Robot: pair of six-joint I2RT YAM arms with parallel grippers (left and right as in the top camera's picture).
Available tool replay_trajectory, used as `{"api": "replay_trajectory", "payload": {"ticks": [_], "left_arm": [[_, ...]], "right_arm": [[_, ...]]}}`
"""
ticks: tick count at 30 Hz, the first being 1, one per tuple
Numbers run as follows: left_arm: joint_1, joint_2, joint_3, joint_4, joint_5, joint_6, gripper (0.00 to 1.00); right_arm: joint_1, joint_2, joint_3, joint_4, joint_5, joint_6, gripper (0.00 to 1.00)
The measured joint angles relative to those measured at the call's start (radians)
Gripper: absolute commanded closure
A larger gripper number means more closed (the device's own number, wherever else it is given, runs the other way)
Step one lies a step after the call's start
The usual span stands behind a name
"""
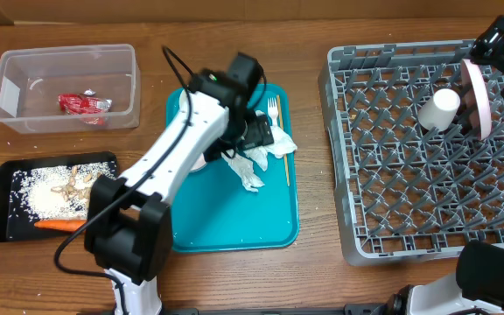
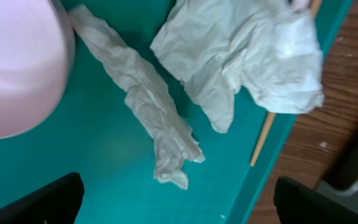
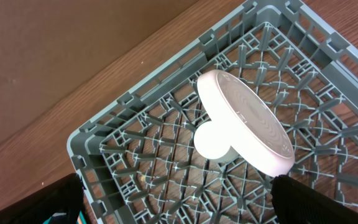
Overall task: Sort waste into correct bins and load items into the dishwasher rack
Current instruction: 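Reach the left gripper to the white tissues and grasp them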
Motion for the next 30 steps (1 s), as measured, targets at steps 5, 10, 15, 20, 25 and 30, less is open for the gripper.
{"api": "replay_trajectory", "payload": {"ticks": [5, 10, 15, 20, 25, 30], "left_arm": [[-0.036, 0.011, -0.105, 0.12, -0.011, -0.078, 0.0], [-0.04, 0.011, -0.179, 0.276, -0.016, -0.143, 0.0], [-0.04, 0.011, -0.257, 0.417, -0.018, -0.173, 0.0], [-0.04, 0.011, -0.291, 0.459, -0.02, -0.198, 0.0], [-0.04, 0.011, -0.296, 0.488, -0.037, -0.211, 0.0], [-0.04, 0.024, -0.296, 0.51, -0.04, -0.216, 0.0]], "right_arm": [[0.0, 0.0, 0.0, 0.0, 0.0, -0.001, 0.0], [0.0, 0.0, 0.0, -0.001, 0.0, 0.0, 0.0], [0.0, 0.0, 0.0, 0.0, 0.0, -0.001, 0.0], [0.0, 0.0, 0.0, 0.0, 0.0, 0.0, 0.0], [0.0, 0.0, 0.0, 0.0, 0.0, -0.001, 0.0], [0.0, 0.0, 0.0, 0.0, 0.0, -0.001, 0.0]]}}
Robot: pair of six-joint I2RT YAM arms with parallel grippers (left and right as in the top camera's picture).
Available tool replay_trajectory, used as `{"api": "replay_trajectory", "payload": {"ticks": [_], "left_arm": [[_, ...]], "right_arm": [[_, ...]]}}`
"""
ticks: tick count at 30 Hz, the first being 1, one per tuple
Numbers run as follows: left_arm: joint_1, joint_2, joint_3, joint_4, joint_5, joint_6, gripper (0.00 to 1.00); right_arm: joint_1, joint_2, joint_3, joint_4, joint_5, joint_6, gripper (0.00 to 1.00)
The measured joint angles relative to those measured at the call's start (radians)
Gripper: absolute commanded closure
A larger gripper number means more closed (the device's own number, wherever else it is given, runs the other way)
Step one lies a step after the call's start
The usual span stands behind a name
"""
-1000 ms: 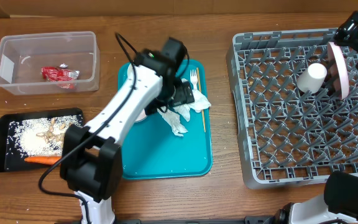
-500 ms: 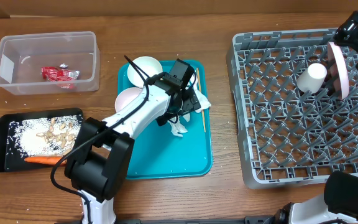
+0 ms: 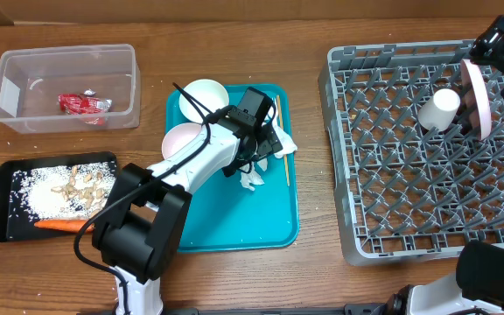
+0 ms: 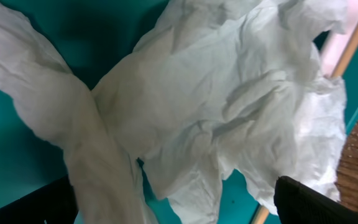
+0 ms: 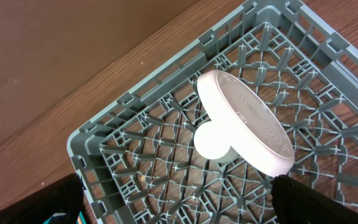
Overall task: Sort waste into correct bins and load items into the dishwasher rack
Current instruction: 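Reach the left gripper to the white tissues and grasp them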
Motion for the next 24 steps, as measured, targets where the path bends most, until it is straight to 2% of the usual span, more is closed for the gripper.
{"api": "replay_trajectory", "payload": {"ticks": [3, 4, 9, 14, 17, 18, 19, 24], "left_arm": [[0.0, 0.011, 0.002, 0.001, -0.001, 0.0, 0.0], [0.0, 0.011, 0.002, 0.001, -0.003, 0.0, 0.03], [0.0, 0.018, 0.003, 0.0, -0.012, -0.001, 0.4], [0.0, 0.022, 0.003, -0.004, -0.015, 0.021, 0.45], [0.0, 0.022, 0.003, -0.013, -0.015, 0.034, 0.75], [0.0, 0.024, 0.003, -0.024, -0.015, 0.037, 0.91], [0.0, 0.026, 0.003, -0.032, -0.015, 0.04, 0.96], [0.0, 0.037, 0.029, -0.095, -0.015, 0.063, 0.96]], "right_arm": [[0.0, 0.0, 0.0, 0.0, 0.0, 0.0, 0.0], [0.0, 0.0, 0.0, 0.0, 0.0, 0.0, 0.0], [0.0, 0.0, 0.0, 0.0, 0.0, 0.0, 0.0], [0.0, 0.0, 0.0, 0.0, 0.0, 0.0, 0.0], [0.0, 0.0, 0.0, 0.0, 0.0, 0.0, 0.0], [0.0, 0.0, 0.0, 0.0, 0.0, 0.0, 0.0], [0.0, 0.0, 0.0, 0.0, 0.0, 0.0, 0.0], [0.0, 0.0, 0.0, -0.001, 0.0, 0.0, 0.0]]}}
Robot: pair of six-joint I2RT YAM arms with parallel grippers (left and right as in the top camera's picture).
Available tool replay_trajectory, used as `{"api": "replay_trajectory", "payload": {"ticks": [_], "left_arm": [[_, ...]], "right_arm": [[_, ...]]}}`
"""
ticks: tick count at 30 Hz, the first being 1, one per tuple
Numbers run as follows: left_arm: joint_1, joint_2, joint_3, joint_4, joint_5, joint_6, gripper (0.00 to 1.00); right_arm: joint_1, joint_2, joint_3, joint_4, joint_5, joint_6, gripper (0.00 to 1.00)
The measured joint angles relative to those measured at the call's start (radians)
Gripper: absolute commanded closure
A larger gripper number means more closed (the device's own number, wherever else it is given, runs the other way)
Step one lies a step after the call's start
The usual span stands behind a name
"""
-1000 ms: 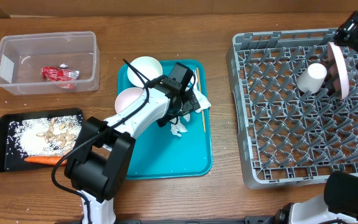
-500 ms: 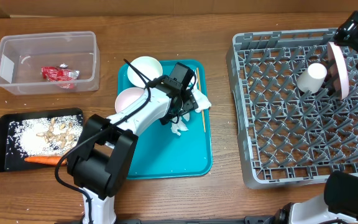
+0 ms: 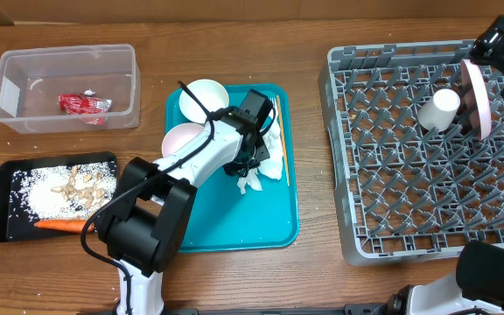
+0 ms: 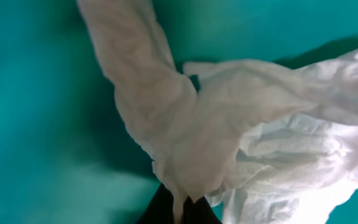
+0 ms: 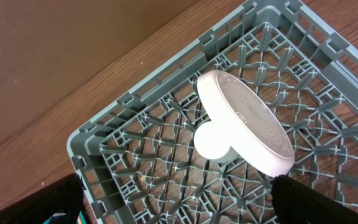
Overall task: Sort waste into correct bins and load items into the dishwasher rack
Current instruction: 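Reach the left gripper to the white tissues and grasp them, then carry the tissues left and drop them into the clear bin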
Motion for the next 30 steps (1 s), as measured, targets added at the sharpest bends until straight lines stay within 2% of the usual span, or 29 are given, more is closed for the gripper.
{"api": "replay_trajectory", "payload": {"ticks": [6, 10, 18, 24, 30], "left_arm": [[0.0, 0.019, 0.173, -0.277, 0.0, 0.032, 0.96], [0.0, 0.019, 0.36, -0.429, 0.0, 0.054, 0.96], [0.045, 0.018, 0.668, -0.613, 0.001, 0.129, 0.96], [0.219, 0.018, 0.792, -0.649, 0.0, 0.152, 0.96], [0.462, 0.018, 0.806, -0.566, 0.0, 0.155, 0.96]], "right_arm": [[0.0, 0.0, 0.0, 0.0, 0.0, 0.0, 0.0], [0.0, 0.0, 0.0, 0.0, 0.0, 0.0, 0.0], [0.0, 0.0, 0.0, 0.0, 0.0, 0.0, 0.0], [0.0, 0.0, 0.0, 0.001, 0.0, 0.0, 0.0], [0.0, 0.0, 0.0, 0.0, 0.0, 0.0, 0.0]]}}
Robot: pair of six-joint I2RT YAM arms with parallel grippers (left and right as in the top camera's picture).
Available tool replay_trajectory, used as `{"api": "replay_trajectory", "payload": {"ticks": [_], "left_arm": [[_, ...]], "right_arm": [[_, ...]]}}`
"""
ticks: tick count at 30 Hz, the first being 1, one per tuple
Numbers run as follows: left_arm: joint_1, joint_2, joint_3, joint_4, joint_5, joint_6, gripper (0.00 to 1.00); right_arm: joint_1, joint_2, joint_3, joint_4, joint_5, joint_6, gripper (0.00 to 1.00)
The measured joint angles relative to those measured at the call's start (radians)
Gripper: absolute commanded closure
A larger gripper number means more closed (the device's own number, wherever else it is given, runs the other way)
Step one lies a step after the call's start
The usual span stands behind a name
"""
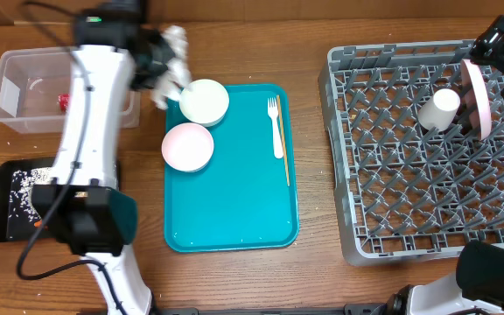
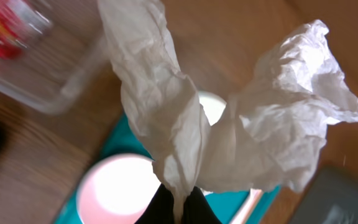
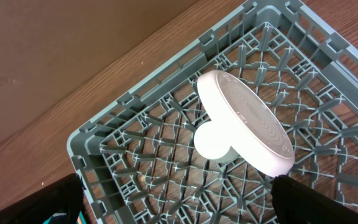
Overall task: Sort waste into correct bins and load items into the dishwasher rack
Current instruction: 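Carry the tissues left and drop them into the clear bin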
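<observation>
My left gripper (image 2: pixel 179 208) is shut on crumpled white napkins (image 2: pixel 229 124), held in the air. In the overhead view the napkins (image 1: pixel 169 61) hang between the clear bin (image 1: pixel 24 70) and the teal tray (image 1: pixel 234 210). On the tray sit a white bowl (image 1: pixel 204 101), a pink bowl (image 1: pixel 188 146), a white fork (image 1: pixel 275 122) and a chopstick (image 1: pixel 285 153). The grey dish rack (image 1: pixel 409 236) holds a white cup (image 1: pixel 438 109) and a pink plate (image 1: pixel 477 96) on edge. My right gripper (image 3: pixel 179 202) hovers open over the rack's far corner, holding nothing.
A red wrapper (image 1: pixel 62 101) lies in the clear bin. A black tray (image 1: pixel 11 197) with rice and food scraps sits at the front left, partly hidden by my left arm. The rack's far rim (image 3: pixel 166 81) borders bare wooden table.
My left gripper, shut on the napkins down on the tray, is now raised and far to the left, beside the clear bin. The napkins are off the tray. The right arm has not moved.
My left gripper hovered open over the napkins on the tray, then came close onto them, then was shut on them at tray level. Now it holds them up near the clear bin. The right gripper stayed open over the rack throughout.
</observation>
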Motion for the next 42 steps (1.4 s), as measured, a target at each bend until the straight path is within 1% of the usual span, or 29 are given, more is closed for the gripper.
{"api": "replay_trajectory", "payload": {"ticks": [2, 5, 9, 11, 12, 13, 15, 16, 18, 22, 26, 35, 39, 42], "left_arm": [[0.097, 0.0, 0.0, 0.037, 0.0, 0.0, 0.96], [0.204, 0.0, 0.0, 0.086, 0.0, 0.0, 0.96], [0.319, 0.0, 0.0, 0.132, -0.003, 0.0, 0.96], [0.355, 0.0, 0.0, 0.153, -0.004, 0.0, 0.92], [0.369, 0.0, 0.0, 0.16, -0.004, 0.0, 0.86], [0.385, 0.0, 0.0, 0.165, -0.004, -0.002, 0.84], [0.402, 0.002, 0.0, 0.167, -0.004, -0.013, 0.71], [0.407, 0.005, 0.0, 0.168, -0.004, -0.021, 0.57], [0.415, 0.014, 0.0, 0.172, -0.003, -0.044, 0.0], [0.416, 0.065, 0.0, 0.174, -0.003, -0.068, 0.0], [0.416, 0.099, -0.001, 0.171, -0.003, -0.063, 0.0], [0.416, 0.082, 0.0, 0.166, 0.0, -0.053, 0.0], [0.414, 0.005, 0.0, 0.117, 0.072, 0.001, 0.0], [0.397, -0.079, 0.002, 0.009, 0.2, 0.093, 0.0]], "right_arm": [[0.0, 0.0, 0.0, 0.0, 0.0, 0.0, 0.0], [0.0, 0.0, 0.0, 0.001, 0.0, 0.0, 0.0], [0.0, 0.0, 0.0, 0.001, 0.0, 0.0, 0.0], [0.0, 0.0, 0.0, 0.0, 0.0, 0.0, 0.0], [0.0, 0.0, 0.0, 0.0, 0.0, 0.0, 0.0], [0.0, 0.0, 0.0, 0.0, 0.0, 0.0, 0.0], [0.0, 0.0, 0.0, 0.0, 0.0, 0.0, 0.0], [0.0, 0.0, 0.0, 0.0, 0.0, 0.0, 0.0], [0.0, 0.0, 0.0, 0.0, 0.0, 0.0, 0.0], [0.0, 0.0, 0.0, 0.0, 0.0, 0.0, 0.0], [0.0, 0.0, 0.0, 0.001, 0.0, 0.0, 0.0], [0.0, 0.0, 0.0, 0.001, 0.0, 0.0, 0.0], [0.0, 0.0, 0.0, 0.0, 0.0, 0.0, 0.0], [0.0, 0.0, 0.0, 0.001, 0.0, 0.0, 0.0]]}}
